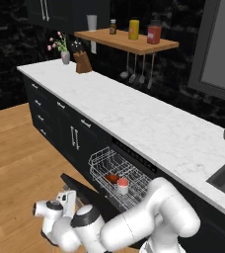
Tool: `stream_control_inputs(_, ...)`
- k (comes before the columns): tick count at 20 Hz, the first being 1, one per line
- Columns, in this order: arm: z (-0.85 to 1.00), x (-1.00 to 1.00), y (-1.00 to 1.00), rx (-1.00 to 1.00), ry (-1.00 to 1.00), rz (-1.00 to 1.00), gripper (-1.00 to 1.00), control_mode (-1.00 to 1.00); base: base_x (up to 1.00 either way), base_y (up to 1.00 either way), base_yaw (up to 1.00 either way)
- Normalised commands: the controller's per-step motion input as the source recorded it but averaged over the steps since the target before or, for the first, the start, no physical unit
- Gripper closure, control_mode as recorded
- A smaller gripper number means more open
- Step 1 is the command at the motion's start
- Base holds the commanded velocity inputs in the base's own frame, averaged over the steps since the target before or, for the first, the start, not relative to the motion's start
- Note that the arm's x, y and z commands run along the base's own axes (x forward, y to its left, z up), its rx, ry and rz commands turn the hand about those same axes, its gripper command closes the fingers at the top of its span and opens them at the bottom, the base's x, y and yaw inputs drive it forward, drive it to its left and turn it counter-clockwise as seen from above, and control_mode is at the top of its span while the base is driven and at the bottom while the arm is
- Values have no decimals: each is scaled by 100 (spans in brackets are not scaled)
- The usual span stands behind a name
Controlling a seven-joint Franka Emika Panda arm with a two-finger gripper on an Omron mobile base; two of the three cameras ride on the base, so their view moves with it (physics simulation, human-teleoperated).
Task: Pick up the cup and bowl from the counter, place them in the dishwasher, and close the dishwasher door.
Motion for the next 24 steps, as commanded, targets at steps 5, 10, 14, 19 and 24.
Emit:
stream_control_inputs(5, -80, 82, -1, -13, 33, 6, -100, -100, 0, 0, 0)
stream_control_inputs(10, -80, 75, 53, -23, 11, -7, -100, -100, 0, 0, 0)
stream_control_inputs(14, -71, 32, 85, -32, -9, -59, -100, -100, 0, 0, 0)
stream_control_inputs(19, -97, -52, 75, -33, -27, -38, -100, -100, 0, 0, 0)
stream_control_inputs(24, -100, -100, -10, -14, -23, 1, -100, -100, 0, 0, 0)
